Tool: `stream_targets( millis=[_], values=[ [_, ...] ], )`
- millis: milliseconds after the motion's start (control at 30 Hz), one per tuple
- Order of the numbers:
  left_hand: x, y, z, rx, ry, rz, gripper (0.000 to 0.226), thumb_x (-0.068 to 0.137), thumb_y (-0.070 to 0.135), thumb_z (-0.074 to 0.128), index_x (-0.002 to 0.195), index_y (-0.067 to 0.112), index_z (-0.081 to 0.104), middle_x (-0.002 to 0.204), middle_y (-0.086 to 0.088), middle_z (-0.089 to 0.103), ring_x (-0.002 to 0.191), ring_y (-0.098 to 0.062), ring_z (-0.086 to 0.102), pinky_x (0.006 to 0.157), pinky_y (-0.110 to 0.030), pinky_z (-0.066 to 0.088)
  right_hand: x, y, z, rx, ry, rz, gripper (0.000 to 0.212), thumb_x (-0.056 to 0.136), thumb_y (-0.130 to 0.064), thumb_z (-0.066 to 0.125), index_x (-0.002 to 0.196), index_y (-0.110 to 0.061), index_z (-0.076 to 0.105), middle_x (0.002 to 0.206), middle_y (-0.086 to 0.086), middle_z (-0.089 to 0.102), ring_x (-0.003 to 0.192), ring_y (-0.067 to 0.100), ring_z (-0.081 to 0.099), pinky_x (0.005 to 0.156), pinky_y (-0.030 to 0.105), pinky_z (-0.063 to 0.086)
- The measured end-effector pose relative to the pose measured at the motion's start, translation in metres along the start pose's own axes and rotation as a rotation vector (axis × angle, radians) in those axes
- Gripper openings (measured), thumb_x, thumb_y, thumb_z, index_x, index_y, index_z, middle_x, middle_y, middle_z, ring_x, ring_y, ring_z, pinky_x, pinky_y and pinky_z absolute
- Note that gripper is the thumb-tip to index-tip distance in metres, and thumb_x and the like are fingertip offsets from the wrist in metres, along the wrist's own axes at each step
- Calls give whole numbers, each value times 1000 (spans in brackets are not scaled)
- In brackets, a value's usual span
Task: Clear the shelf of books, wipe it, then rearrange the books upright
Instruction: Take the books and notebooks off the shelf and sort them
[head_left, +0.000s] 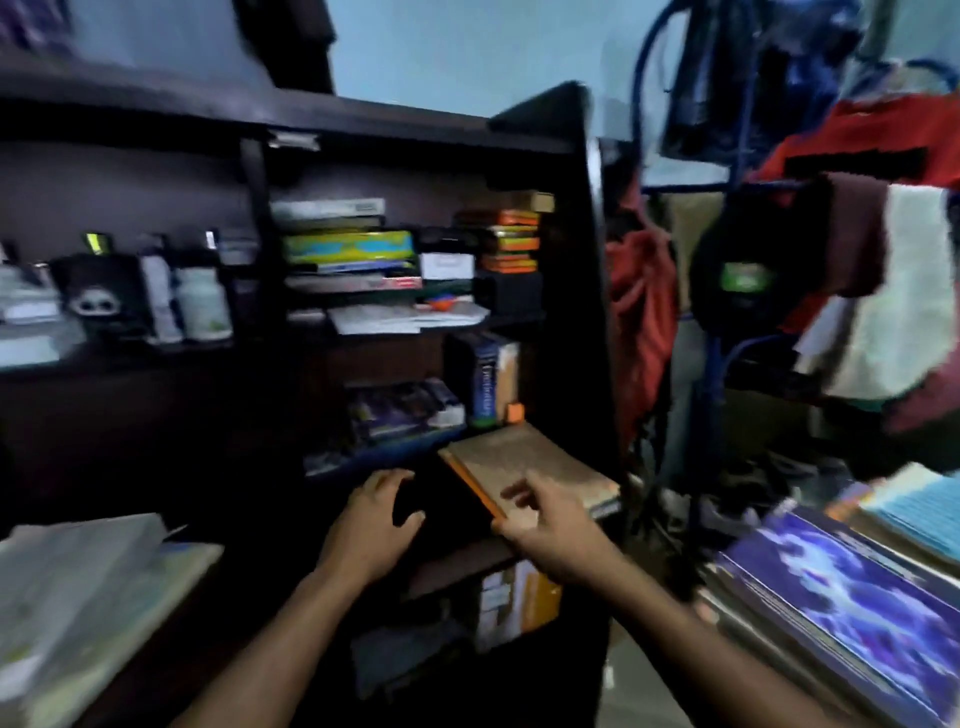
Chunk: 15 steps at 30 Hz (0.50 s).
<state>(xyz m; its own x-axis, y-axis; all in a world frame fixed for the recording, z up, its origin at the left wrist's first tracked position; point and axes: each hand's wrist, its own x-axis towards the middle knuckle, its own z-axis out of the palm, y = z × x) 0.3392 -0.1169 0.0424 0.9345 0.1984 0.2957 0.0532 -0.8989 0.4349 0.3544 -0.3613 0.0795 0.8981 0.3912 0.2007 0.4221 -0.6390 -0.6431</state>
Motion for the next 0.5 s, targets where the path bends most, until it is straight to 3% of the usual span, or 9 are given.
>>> stream_targets(
  millis=[133,200,267,367,433,500],
  values=[
    [19,-70,7,71,22,-207,82,92,54,61,158,30,19,167,-9,9,149,-32,23,117,-44,31,59,-10,58,-203,-122,-55,65,81,-48,64,138,-22,47,128,7,55,119,26,52,99,34,43],
    [31,-84,12,38,47,-326,91,92,61,57,160,31,6,168,-15,-5,150,-38,20,117,-49,27,92,-12,80,-281,-138,-31,82,82,-48,64,152,-19,30,135,14,52,123,33,50,101,35,41],
    [46,-89,16,93,30,-362,93,92,67,49,160,34,-5,167,-17,-12,149,-39,23,118,-49,22,130,-8,90,-283,-117,51,85,85,-47,66,152,-15,26,142,18,48,128,36,47,104,37,40],
    [65,-100,22,122,73,-435,101,88,74,48,159,33,-11,167,-20,1,148,-38,23,117,-48,21,193,1,96,-226,5,189,74,90,-44,66,145,-8,32,138,22,52,125,38,52,100,39,44],
    [66,-98,18,139,98,-433,105,86,74,51,158,32,-13,166,-13,17,145,-35,27,114,-47,25,215,7,86,-80,124,254,63,94,-46,64,135,-4,40,129,22,59,117,39,58,94,41,47],
    [68,-104,21,109,117,-462,106,87,69,56,158,32,-14,164,-4,25,144,-32,28,113,-45,24,241,13,93,108,157,279,65,94,-52,61,132,-3,43,127,21,61,116,39,59,96,45,49]
  ],
)
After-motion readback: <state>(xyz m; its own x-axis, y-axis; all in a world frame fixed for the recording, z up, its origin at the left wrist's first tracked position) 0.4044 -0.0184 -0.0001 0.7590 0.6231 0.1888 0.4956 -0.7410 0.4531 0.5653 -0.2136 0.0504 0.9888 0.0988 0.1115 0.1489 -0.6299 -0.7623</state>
